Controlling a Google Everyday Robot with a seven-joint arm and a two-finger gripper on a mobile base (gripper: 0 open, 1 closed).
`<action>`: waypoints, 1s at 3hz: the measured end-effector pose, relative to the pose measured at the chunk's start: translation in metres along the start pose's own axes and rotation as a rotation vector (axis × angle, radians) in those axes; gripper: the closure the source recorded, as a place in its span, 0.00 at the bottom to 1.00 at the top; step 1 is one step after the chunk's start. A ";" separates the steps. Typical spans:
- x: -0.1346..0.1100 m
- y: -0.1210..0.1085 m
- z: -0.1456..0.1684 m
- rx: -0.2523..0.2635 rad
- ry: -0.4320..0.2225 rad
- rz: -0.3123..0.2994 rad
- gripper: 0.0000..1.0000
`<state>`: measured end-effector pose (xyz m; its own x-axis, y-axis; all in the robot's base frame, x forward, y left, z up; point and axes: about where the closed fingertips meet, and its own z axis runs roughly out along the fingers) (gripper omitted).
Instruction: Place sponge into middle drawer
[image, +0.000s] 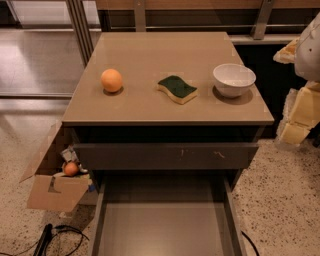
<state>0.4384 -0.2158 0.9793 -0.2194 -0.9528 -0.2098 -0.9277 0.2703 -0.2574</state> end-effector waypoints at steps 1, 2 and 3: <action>0.000 0.000 0.000 0.000 0.000 0.000 0.00; -0.009 -0.010 0.001 0.002 -0.045 -0.012 0.00; -0.045 -0.034 0.008 0.012 -0.113 -0.094 0.00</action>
Offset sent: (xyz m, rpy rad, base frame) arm 0.0264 0.0117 0.0036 0.0881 -0.0141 0.0529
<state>0.4824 -0.1812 0.9902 -0.0959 -0.9526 -0.2887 -0.9387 0.1830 -0.2922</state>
